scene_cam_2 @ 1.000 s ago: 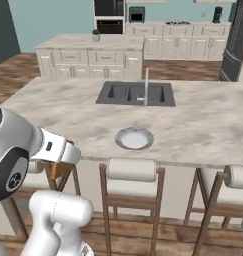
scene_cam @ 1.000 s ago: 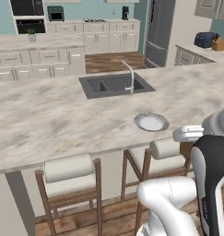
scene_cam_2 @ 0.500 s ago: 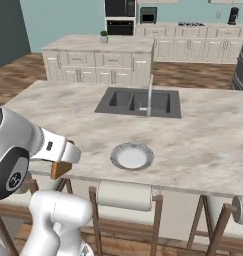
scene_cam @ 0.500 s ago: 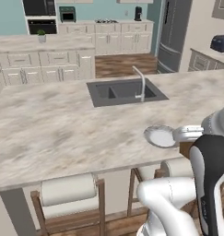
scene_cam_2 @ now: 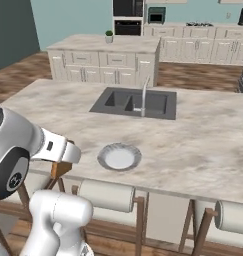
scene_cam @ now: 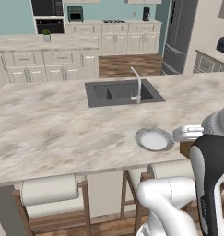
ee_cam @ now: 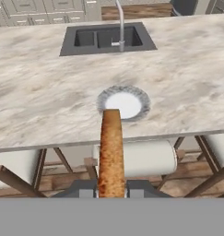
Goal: Start the toaster. Once the lever pops up, take the bread to the plate on the dining counter.
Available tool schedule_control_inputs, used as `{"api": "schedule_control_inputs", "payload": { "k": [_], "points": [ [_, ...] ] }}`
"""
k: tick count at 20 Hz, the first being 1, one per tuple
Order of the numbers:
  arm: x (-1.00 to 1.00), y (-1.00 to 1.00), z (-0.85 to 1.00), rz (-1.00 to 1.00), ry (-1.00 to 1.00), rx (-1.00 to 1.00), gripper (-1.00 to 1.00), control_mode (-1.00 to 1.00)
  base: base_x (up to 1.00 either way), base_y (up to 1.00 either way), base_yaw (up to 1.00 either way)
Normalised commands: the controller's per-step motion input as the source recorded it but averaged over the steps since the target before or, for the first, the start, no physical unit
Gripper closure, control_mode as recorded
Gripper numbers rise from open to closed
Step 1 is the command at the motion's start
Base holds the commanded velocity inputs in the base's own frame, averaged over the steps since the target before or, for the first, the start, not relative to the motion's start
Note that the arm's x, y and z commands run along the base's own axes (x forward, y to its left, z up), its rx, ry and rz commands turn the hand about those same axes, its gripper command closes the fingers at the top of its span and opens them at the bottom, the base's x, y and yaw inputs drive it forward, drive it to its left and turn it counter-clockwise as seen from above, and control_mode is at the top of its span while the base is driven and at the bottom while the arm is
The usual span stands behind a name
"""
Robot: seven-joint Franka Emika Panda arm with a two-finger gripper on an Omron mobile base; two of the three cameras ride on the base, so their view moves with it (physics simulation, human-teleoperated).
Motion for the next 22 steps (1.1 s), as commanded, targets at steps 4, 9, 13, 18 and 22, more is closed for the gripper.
{"api": "schedule_control_inputs", "payload": {
  "k": [4,9,13,18,22],
  "points": [
    [0.0,0.0,0.0,0.0,0.0,0.0,1.0,1.0,0.17,-0.46,0.08],
    [0.0,0.0,0.0,0.0,0.0,0.0,1.0,1.0,0.2,-0.4,0.01],
    [0.0,0.0,0.0,0.0,0.0,0.0,1.0,1.0,0.24,-0.26,-0.01],
    [0.0,0.0,0.0,0.0,0.0,0.0,1.0,1.0,0.27,-0.19,-0.04],
    [0.0,0.0,0.0,0.0,0.0,0.0,1.0,1.0,0.47,-0.04,-0.1]
  ]
}}
